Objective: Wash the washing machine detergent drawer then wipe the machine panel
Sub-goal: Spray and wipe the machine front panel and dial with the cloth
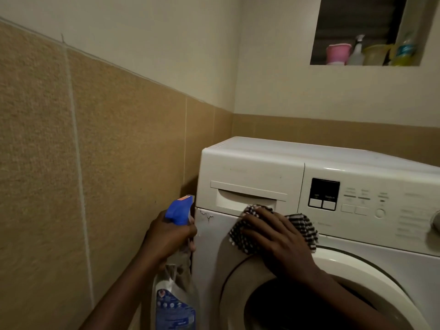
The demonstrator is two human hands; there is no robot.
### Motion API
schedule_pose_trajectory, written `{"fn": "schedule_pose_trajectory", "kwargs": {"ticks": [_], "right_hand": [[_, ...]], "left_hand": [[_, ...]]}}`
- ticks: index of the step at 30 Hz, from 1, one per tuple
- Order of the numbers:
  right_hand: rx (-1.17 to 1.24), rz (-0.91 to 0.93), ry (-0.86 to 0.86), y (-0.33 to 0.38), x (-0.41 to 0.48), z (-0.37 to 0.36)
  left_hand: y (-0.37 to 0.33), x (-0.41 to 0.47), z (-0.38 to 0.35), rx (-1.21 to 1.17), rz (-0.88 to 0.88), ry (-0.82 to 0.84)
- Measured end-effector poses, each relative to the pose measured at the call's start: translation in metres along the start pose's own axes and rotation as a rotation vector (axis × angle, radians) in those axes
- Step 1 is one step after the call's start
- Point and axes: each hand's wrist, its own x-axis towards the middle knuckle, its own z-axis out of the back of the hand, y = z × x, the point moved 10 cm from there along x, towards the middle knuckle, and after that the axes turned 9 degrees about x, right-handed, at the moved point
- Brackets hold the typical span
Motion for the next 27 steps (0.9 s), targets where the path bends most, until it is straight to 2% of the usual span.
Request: {"fn": "schedule_pose_trajectory", "kwargs": {"ticks": [2, 5, 7, 10, 12, 15, 17, 19, 23, 27], "right_hand": [[-0.006, -0.016, -0.031, -0.002, -0.005, 0.010], [-0.031, -0.035, -0.099, -0.013, -0.010, 0.027], [-0.035, -0.127, -0.192, -0.036, -0.008, 0.049], [-0.030, -0.335, -0.328, -0.076, 0.009, 0.085], [-0.025, -0.391, -0.323, -0.089, 0.034, 0.096], [-0.011, -0.477, -0.329, -0.102, 0.058, 0.104], [-0.003, -0.531, -0.333, -0.099, 0.056, 0.100], [0.007, -0.507, -0.314, -0.084, 0.049, 0.086], [-0.011, -0.386, -0.225, -0.053, 0.049, 0.057], [-0.001, -0.351, -0.156, -0.044, 0.084, 0.048]], "left_hand": [[0.004, -0.001, 0.002, -0.022, 0.011, -0.052], [0.004, 0.000, -0.006, -0.019, 0.011, 0.008], [0.000, 0.000, -0.013, -0.027, -0.004, 0.074], [0.000, 0.001, -0.010, -0.022, -0.004, 0.002], [-0.002, -0.001, -0.011, -0.033, 0.001, 0.012], [-0.006, -0.004, -0.022, -0.038, -0.012, 0.127], [-0.004, -0.002, -0.016, -0.019, -0.016, 0.090], [-0.005, -0.002, -0.011, -0.025, -0.017, 0.068], [-0.013, -0.005, -0.014, -0.057, -0.047, 0.133], [-0.016, -0.005, -0.010, -0.026, -0.101, 0.071]]}}
